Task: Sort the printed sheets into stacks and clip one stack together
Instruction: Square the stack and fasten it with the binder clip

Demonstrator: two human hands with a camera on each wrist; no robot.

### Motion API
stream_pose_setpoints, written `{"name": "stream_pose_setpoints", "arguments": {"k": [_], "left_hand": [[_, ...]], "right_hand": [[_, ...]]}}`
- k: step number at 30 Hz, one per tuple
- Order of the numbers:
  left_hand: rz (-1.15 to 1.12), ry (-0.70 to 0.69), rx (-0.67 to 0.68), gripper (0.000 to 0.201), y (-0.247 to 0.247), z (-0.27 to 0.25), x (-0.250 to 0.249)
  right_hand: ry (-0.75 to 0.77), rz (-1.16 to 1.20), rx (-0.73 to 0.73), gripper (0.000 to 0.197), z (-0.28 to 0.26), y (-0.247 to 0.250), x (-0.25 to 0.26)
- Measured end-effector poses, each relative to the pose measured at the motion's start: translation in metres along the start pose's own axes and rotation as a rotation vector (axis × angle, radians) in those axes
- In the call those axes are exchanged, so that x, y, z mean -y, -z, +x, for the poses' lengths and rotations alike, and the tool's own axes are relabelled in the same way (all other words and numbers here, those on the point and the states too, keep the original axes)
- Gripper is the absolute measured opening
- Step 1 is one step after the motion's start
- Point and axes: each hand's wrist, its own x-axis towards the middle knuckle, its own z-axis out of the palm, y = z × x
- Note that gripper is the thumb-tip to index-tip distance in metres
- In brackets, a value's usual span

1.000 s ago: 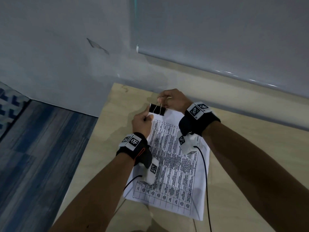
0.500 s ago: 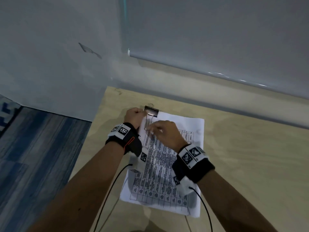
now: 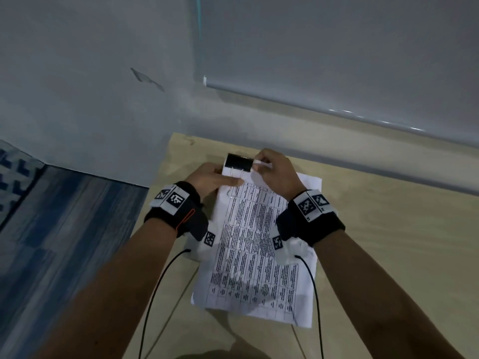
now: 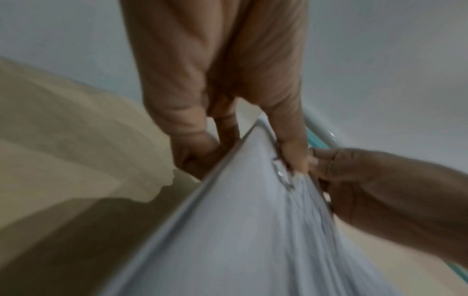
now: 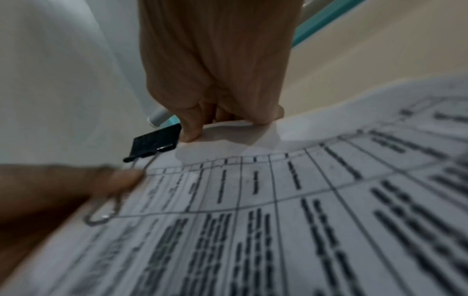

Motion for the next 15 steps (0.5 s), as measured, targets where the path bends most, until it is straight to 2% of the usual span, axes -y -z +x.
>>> {"name": "stream_pose_setpoints", "arguments": {"k": [2, 4, 6, 7, 9, 11, 12, 14, 15], "left_hand": [[0.100, 0.062, -0.011, 0.046, -0.003, -0.008, 0.012], [0.072, 0.085, -0.022, 0.058, -0.008, -0.013, 0.032], [0.017, 0.066, -0.090, 0.048, -0.012, -0.015, 0.048], [0.008, 0.063, -0.140, 0.044, -0.012, -0.014, 0.053], [-0.030, 0.061, -0.219, 0.044, -0.007, -0.013, 0.057], [-0.073, 0.063, -0.282, 0.045, 0.006, -0.006, 0.057], [-0.059, 0.060, -0.317, 0.043, 0.014, -0.001, 0.055], [0.008, 0.062, -0.376, 0.040, 0.030, 0.010, 0.049], [0.048, 0.068, -0.398, 0.041, 0.038, 0.016, 0.044]], "right_hand": [[0.023, -0.002, -0.093, 0.012, 0.002, 0.008, 0.006], [0.017, 0.023, -0.172, 0.006, 0.005, 0.017, 0.009], [-0.019, 0.044, -0.273, 0.009, 0.007, 0.021, 0.001], [-0.078, 0.021, -0.328, 0.013, 0.007, 0.021, -0.007], [-0.325, -0.009, -0.397, 0.035, -0.002, 0.020, -0.024], [-0.550, 0.119, -0.347, 0.052, -0.014, 0.015, -0.041], [-0.570, 0.205, -0.309, 0.045, -0.019, 0.010, -0.044], [-0.515, 0.232, -0.206, 0.011, -0.023, -0.004, -0.045], [-0.496, 0.197, -0.186, 0.014, -0.022, -0.011, -0.043]]}}
